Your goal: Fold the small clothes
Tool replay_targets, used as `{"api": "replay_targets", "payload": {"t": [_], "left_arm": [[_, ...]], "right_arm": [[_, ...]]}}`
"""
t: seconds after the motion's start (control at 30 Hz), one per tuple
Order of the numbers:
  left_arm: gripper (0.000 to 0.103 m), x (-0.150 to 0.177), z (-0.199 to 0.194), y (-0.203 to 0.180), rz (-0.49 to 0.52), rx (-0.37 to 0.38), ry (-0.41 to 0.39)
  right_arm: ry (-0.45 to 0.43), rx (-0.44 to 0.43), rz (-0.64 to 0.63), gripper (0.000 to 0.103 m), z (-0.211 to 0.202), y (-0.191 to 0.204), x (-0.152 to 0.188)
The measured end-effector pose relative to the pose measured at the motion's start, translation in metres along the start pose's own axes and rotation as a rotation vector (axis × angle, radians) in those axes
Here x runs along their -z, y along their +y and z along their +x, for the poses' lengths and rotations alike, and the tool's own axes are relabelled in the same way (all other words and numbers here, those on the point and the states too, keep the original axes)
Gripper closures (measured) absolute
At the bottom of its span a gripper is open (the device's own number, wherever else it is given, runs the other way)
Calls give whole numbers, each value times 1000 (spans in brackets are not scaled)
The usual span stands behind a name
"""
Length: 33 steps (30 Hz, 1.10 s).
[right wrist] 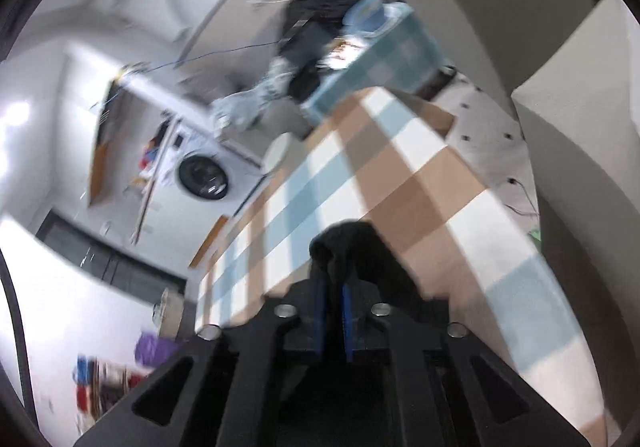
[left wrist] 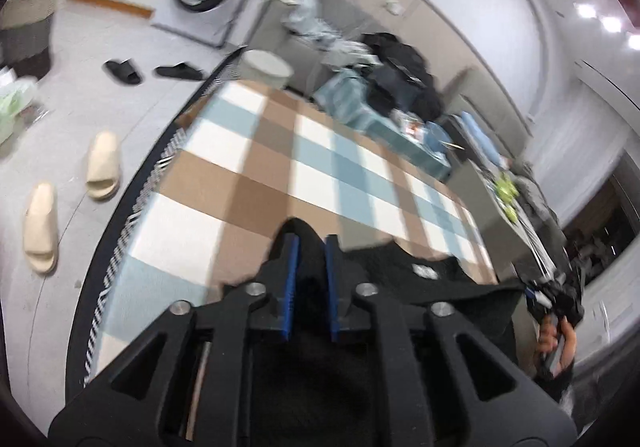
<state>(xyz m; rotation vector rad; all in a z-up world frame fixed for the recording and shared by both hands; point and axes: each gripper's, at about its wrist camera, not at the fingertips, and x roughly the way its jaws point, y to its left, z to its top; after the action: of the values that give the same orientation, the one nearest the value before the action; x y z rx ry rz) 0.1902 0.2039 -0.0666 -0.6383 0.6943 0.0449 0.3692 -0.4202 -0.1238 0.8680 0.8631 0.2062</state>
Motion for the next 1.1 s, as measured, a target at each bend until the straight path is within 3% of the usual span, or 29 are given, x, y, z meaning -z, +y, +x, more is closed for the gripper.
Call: {"api": "replay_targets", "payload": {"t": [0.03, 0.1, 0.2, 0.33, 0.47, 0.57, 0.77, 0.97, 1.1], "left_arm": [[66, -3, 4, 7, -31, -13, 9], [51, -6, 2, 20, -99, -29, 10], [43, -1, -9, 24, -65, -46, -19], [42, 13, -11, 13, 18, -75, 4], [42, 29, -3, -12, 134, -106, 28], [42, 36, 3, -24, 147, -80, 46], [42, 42, 13, -37, 143, -52, 90], [42, 39, 17, -40, 109, -39, 91], [42, 29, 14, -43, 107, -32, 80]], "right_arm": [[8, 45, 11, 79, 4, -2, -4], [-5, 68, -16, 78, 1, -2, -5], [-8, 108, -105, 70, -9, 3, 2], [29, 122, -191, 68, -18, 5, 18], [125, 65, -238, 68, -12, 15, 40], [200, 8, -227, 68, 2, 23, 55], [335, 7, -235, 68, 36, 41, 90], [322, 19, -212, 68, 61, 52, 92], [275, 27, -288, 68, 46, 69, 94]]}}
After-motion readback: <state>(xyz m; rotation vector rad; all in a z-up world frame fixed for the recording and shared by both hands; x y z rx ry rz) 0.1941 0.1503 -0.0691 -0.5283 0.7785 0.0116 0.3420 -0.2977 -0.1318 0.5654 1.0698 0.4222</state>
